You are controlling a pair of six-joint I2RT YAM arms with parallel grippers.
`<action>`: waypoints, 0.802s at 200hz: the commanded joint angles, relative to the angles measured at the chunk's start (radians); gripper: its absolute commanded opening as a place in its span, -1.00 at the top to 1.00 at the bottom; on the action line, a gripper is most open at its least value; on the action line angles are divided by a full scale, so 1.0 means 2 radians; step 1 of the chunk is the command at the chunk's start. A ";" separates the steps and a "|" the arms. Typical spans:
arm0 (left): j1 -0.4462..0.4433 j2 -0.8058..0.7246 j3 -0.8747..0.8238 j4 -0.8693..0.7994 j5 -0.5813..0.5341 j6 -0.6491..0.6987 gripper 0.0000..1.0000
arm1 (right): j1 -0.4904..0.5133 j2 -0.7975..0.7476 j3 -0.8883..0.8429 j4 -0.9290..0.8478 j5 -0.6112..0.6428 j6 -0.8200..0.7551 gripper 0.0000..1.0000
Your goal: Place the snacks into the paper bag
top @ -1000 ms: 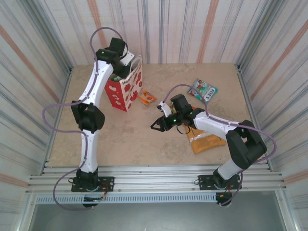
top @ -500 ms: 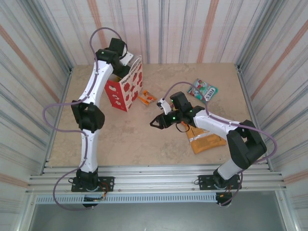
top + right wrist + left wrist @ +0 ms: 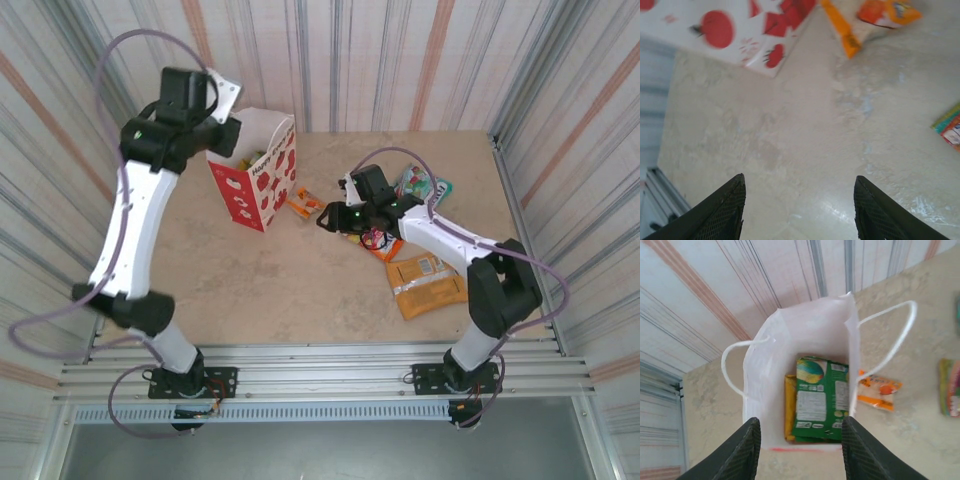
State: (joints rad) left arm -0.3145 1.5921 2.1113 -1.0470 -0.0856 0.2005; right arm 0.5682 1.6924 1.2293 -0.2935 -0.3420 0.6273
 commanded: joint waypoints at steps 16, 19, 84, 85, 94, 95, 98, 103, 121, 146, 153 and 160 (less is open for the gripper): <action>0.000 -0.117 -0.176 0.056 0.056 -0.091 0.08 | -0.001 0.075 0.032 0.043 0.012 0.169 -0.19; 0.000 -0.127 -0.193 0.062 0.063 -0.097 0.08 | 0.000 0.078 0.032 0.048 0.011 0.174 -0.19; -0.002 -0.290 -0.464 0.172 0.124 -0.215 0.12 | 0.026 0.194 0.077 0.151 0.025 0.304 -0.11; -0.002 -0.292 -0.469 0.175 0.126 -0.217 0.13 | 0.027 0.195 0.078 0.151 0.026 0.305 -0.11; -0.002 -0.308 -0.505 0.194 0.133 -0.235 0.13 | 0.029 0.205 0.085 0.153 0.035 0.312 -0.11; -0.002 -0.309 -0.509 0.198 0.133 -0.235 0.14 | 0.029 0.206 0.086 0.154 0.036 0.312 -0.11; -0.002 -0.313 -0.519 0.201 0.136 -0.242 0.14 | 0.030 0.208 0.088 0.154 0.040 0.313 -0.11; -0.002 -0.320 -0.534 0.208 0.139 -0.250 0.14 | 0.031 0.212 0.090 0.154 0.045 0.315 -0.10; -0.002 -0.333 -0.574 0.217 0.144 -0.263 0.15 | 0.031 0.223 0.098 0.154 0.062 0.322 -0.07; -0.002 -0.340 -0.603 0.212 0.146 -0.264 0.15 | 0.029 0.239 0.113 0.151 0.081 0.326 -0.02; -0.003 -0.342 -0.609 0.210 0.147 -0.264 0.15 | 0.029 0.244 0.119 0.148 0.085 0.326 0.00; -0.003 -0.344 -0.614 0.211 0.147 -0.264 0.15 | 0.028 0.248 0.123 0.147 0.090 0.326 0.01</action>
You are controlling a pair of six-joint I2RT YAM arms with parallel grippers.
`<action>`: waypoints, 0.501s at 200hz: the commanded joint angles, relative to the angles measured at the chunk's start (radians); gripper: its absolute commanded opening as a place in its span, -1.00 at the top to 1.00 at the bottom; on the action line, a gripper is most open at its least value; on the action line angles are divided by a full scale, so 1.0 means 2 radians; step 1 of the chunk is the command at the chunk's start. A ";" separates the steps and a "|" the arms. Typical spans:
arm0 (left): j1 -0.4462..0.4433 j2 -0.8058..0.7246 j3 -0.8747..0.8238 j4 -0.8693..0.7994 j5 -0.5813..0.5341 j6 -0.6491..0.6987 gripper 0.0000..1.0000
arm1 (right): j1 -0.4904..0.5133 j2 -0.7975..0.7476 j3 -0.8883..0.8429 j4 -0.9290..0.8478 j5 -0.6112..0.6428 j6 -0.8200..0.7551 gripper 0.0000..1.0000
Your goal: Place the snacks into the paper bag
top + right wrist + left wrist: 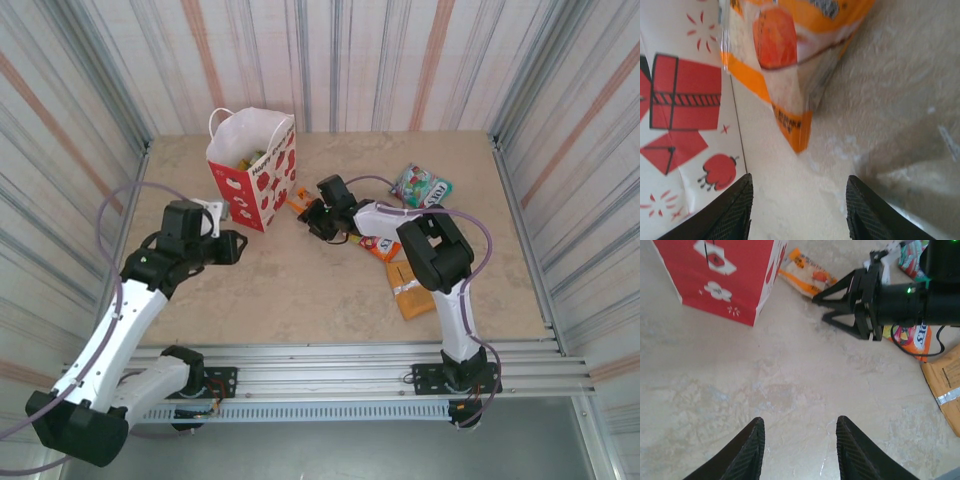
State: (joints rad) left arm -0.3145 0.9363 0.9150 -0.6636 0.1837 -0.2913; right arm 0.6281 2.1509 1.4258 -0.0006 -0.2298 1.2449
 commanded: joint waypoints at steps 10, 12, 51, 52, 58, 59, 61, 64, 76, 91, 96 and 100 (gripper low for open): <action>-0.002 -0.018 -0.022 0.018 0.012 -0.019 0.15 | -0.003 0.026 0.030 0.000 0.039 0.019 0.04; -0.002 -0.018 -0.023 0.018 0.012 -0.019 0.15 | -0.003 0.026 0.031 0.000 0.040 0.019 0.05; -0.002 -0.020 -0.037 0.021 0.012 -0.022 0.15 | -0.003 0.060 0.065 0.001 0.031 0.026 0.14; -0.002 -0.021 -0.037 0.022 0.012 -0.022 0.15 | -0.003 0.060 0.066 0.001 0.031 0.026 0.15; -0.003 -0.020 -0.037 0.022 0.012 -0.021 0.15 | -0.002 0.063 0.069 -0.002 0.033 0.026 0.18; -0.002 -0.020 -0.037 0.022 0.012 -0.021 0.15 | -0.002 0.064 0.069 -0.002 0.033 0.026 0.19; -0.003 -0.020 -0.038 0.022 0.012 -0.022 0.15 | -0.002 0.065 0.070 -0.002 0.035 0.026 0.21; -0.003 -0.019 -0.038 0.022 0.012 -0.022 0.15 | -0.002 0.066 0.072 -0.004 0.036 0.026 0.23; -0.002 -0.019 -0.039 0.021 0.013 -0.022 0.15 | -0.001 0.069 0.073 -0.005 0.042 0.025 0.33; -0.002 -0.016 -0.039 0.020 0.014 -0.021 0.15 | -0.002 0.070 0.071 -0.005 0.048 0.024 0.51; -0.002 -0.016 -0.039 0.020 0.015 -0.021 0.15 | -0.002 0.070 0.070 -0.003 0.049 0.023 0.58; -0.002 -0.015 -0.039 0.020 0.015 -0.020 0.15 | -0.003 0.070 0.069 -0.002 0.050 0.023 0.61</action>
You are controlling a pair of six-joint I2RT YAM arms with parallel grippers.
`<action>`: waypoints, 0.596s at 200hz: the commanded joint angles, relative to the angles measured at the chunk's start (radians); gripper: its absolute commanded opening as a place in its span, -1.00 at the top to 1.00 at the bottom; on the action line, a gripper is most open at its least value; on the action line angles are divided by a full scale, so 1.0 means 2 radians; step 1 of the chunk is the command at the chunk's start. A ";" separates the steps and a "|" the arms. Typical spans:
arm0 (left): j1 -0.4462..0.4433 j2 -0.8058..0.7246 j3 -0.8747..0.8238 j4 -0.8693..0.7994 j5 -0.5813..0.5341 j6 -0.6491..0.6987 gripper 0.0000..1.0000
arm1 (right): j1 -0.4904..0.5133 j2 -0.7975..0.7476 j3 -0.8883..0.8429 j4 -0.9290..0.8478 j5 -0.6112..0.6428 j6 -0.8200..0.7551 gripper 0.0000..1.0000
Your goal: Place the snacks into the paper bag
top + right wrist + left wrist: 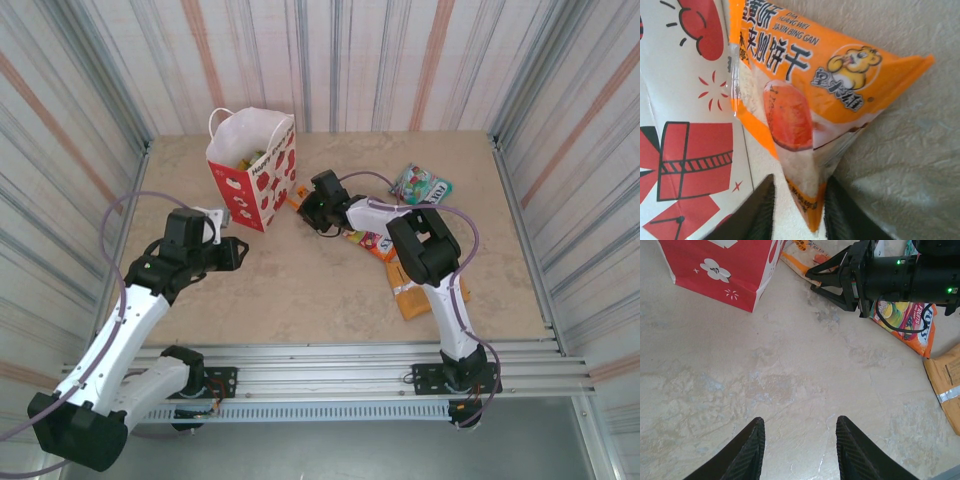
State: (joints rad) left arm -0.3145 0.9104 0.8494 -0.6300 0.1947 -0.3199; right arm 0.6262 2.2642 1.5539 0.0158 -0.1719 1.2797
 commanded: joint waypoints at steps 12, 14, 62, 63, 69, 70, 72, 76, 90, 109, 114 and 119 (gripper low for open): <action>-0.002 -0.002 -0.007 0.003 0.010 -0.006 0.15 | -0.002 0.011 0.000 -0.008 0.023 0.003 0.73; -0.002 -0.001 -0.007 0.003 0.010 -0.005 0.15 | -0.002 0.011 -0.001 -0.008 0.024 0.003 0.74; -0.002 0.003 -0.004 0.006 0.021 -0.001 0.16 | -0.002 -0.027 -0.032 -0.002 0.021 -0.025 0.96; -0.002 0.003 -0.004 0.006 0.022 0.000 0.16 | -0.002 -0.028 -0.033 -0.002 0.020 -0.026 0.96; -0.002 0.002 -0.004 0.007 0.022 0.001 0.16 | -0.002 -0.037 -0.039 -0.006 0.016 -0.033 0.96; -0.002 0.002 -0.004 0.007 0.022 0.001 0.16 | -0.002 -0.038 -0.040 -0.006 0.015 -0.035 0.96; -0.002 0.002 -0.005 0.008 0.023 0.002 0.16 | -0.002 -0.042 -0.041 -0.008 0.014 -0.038 0.96; -0.002 0.000 -0.005 0.010 0.023 0.002 0.16 | -0.002 -0.049 -0.046 -0.011 0.014 -0.043 0.96; -0.002 -0.005 -0.009 0.022 0.029 0.008 0.16 | -0.001 -0.077 -0.068 -0.024 0.011 -0.071 0.97; -0.002 -0.011 -0.018 0.044 0.044 0.020 0.15 | -0.001 -0.122 -0.100 -0.047 0.007 -0.102 1.00; -0.002 -0.011 -0.021 0.051 0.051 0.026 0.15 | -0.001 -0.133 -0.107 -0.054 0.004 -0.111 1.00; -0.002 -0.010 -0.024 0.059 0.061 0.033 0.15 | -0.001 -0.143 -0.116 -0.061 0.002 -0.119 1.00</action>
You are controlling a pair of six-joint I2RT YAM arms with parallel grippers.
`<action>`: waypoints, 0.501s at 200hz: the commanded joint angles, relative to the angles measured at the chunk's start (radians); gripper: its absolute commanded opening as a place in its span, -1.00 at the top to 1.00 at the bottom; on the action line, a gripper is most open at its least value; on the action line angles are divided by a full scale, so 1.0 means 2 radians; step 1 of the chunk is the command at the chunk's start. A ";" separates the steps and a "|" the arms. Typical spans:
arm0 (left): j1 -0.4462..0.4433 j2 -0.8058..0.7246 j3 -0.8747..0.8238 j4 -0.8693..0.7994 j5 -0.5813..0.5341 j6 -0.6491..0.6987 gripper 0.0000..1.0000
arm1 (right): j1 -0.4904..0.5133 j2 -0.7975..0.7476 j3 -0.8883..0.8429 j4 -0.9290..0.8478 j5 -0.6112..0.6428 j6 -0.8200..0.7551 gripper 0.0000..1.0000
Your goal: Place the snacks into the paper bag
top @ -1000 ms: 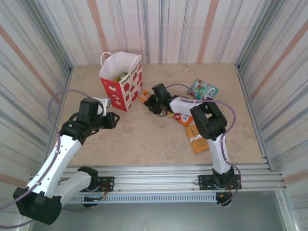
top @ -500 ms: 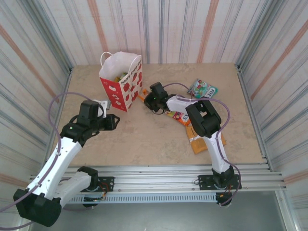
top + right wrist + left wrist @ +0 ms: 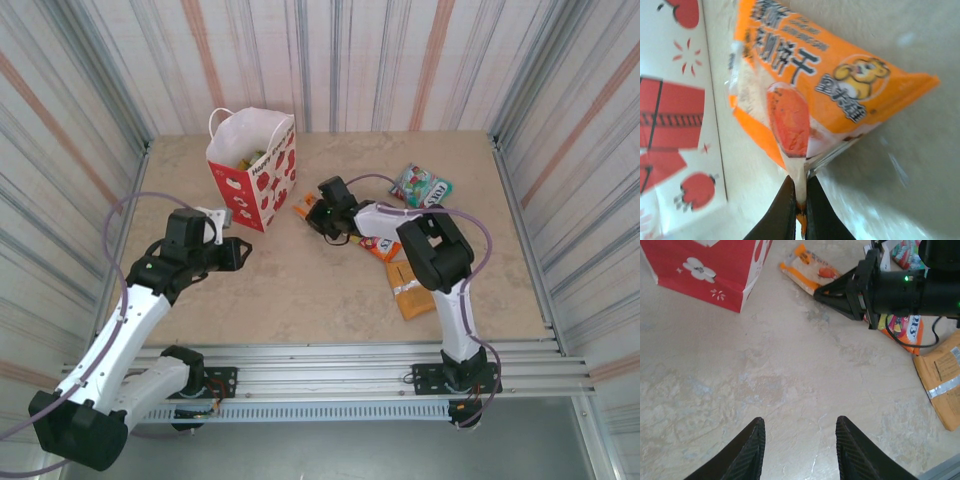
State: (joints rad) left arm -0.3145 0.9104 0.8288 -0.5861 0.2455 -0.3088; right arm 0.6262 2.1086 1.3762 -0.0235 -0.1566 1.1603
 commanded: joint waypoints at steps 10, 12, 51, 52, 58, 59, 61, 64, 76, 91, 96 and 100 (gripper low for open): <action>-0.004 -0.008 -0.020 0.054 0.060 0.047 0.13 | -0.001 -0.089 -0.043 -0.054 -0.012 -0.076 1.00; -0.005 -0.007 -0.021 0.057 0.064 0.051 0.13 | -0.001 -0.093 -0.047 -0.056 -0.015 -0.080 1.00; -0.044 0.025 -0.021 0.095 0.096 0.128 0.03 | 0.003 -0.174 -0.096 -0.085 -0.067 -0.159 1.00; -0.045 0.025 -0.021 0.097 0.097 0.128 0.03 | 0.003 -0.176 -0.097 -0.085 -0.069 -0.162 1.00; -0.045 0.032 -0.022 0.109 0.107 0.120 0.02 | 0.005 -0.189 -0.104 -0.085 -0.075 -0.181 1.00; -0.045 0.033 -0.023 0.112 0.109 0.119 0.02 | 0.005 -0.190 -0.105 -0.085 -0.077 -0.184 1.00; -0.045 0.035 -0.023 0.117 0.112 0.113 0.01 | 0.006 -0.194 -0.107 -0.085 -0.079 -0.190 1.00; -0.045 0.038 -0.024 0.126 0.117 0.104 0.01 | 0.006 -0.199 -0.110 -0.084 -0.082 -0.199 1.00; -0.045 0.050 -0.027 0.159 0.136 0.068 0.01 | 0.008 -0.222 -0.126 -0.077 -0.096 -0.231 1.00; -0.045 0.066 -0.036 0.214 0.157 0.011 -0.02 | 0.010 -0.251 -0.148 -0.055 -0.124 -0.264 1.00; -0.045 0.070 -0.038 0.230 0.159 -0.011 -0.03 | 0.010 -0.259 -0.155 -0.044 -0.134 -0.272 1.00; -0.046 0.074 -0.040 0.242 0.159 -0.028 -0.04 | 0.010 -0.265 -0.161 -0.036 -0.141 -0.278 1.00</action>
State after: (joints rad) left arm -0.4015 1.0256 0.7780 -0.2966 0.4786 -0.1944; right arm 0.6350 1.6619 1.1076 -0.1455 -0.3264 0.7692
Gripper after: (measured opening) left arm 0.510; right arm 0.076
